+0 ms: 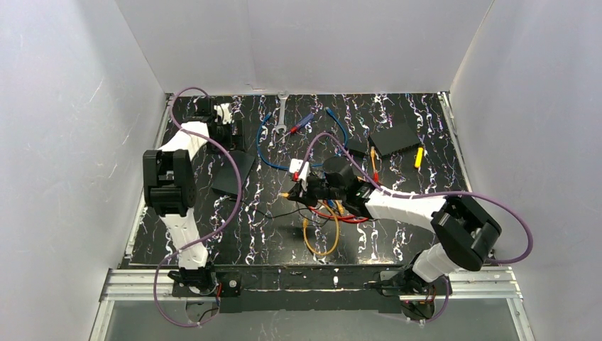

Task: Insert the plug into the switch port
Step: Insert the connector into the switch port.

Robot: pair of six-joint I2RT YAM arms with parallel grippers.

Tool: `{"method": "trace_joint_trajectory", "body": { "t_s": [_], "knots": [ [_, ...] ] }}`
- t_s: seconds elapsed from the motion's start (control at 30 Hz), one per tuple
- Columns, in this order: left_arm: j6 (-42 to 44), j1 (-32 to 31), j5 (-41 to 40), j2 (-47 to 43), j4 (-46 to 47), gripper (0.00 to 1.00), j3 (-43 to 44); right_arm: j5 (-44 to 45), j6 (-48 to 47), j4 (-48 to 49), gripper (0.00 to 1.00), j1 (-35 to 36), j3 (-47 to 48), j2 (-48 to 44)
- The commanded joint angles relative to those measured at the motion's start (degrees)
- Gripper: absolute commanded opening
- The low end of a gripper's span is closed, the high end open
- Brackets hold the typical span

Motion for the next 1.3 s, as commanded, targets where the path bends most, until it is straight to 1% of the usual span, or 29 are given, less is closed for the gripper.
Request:
{"method": "trace_joint_trajectory", "body": {
  "t_s": [0.0,0.13,0.33,0.43,0.57,0.67,0.83,1.03,1.27],
  "knots": [
    [0.3,0.3,4.0,3.9,-2.6,0.92,4.4,0.6,0.9,3.5,0.01,0.0,0.3,2.2],
    [0.5,0.3,6.0,6.8,-3.5,0.89,5.5,2.2,1.2,5.3,0.01,0.0,-0.3,3.9],
    [5.4,-1.7,7.5,7.8,-6.7,0.86,3.7,3.7,3.5,11.2,0.01,0.0,-2.2,6.7],
    [7.8,-4.0,8.1,6.0,-8.2,0.82,1.3,5.1,4.4,14.5,0.01,0.2,-3.8,7.4],
    [9.5,-7.8,6.1,1.9,-8.4,0.81,-3.8,8.1,5.7,18.5,0.01,0.6,-6.3,7.9],
    [8.7,-9.7,5.4,-0.8,-8.8,0.80,-6.6,9.2,6.9,20.5,0.01,1.0,-7.2,9.1],
    [5.8,-10.7,6.3,-5.6,-7.7,0.80,-11.5,13.4,9.2,27.3,0.01,2.9,-10.7,10.5],
    [2.6,-11.1,5.7,-10.8,-5.5,0.84,-15.2,18.2,10.2,35.0,0.01,5.0,-12.2,14.6],
    [1.3,-11.1,4.1,-11.5,-3.0,0.86,-16.4,21.2,9.6,42.4,0.01,5.1,-9.4,21.2]
  ]
}}
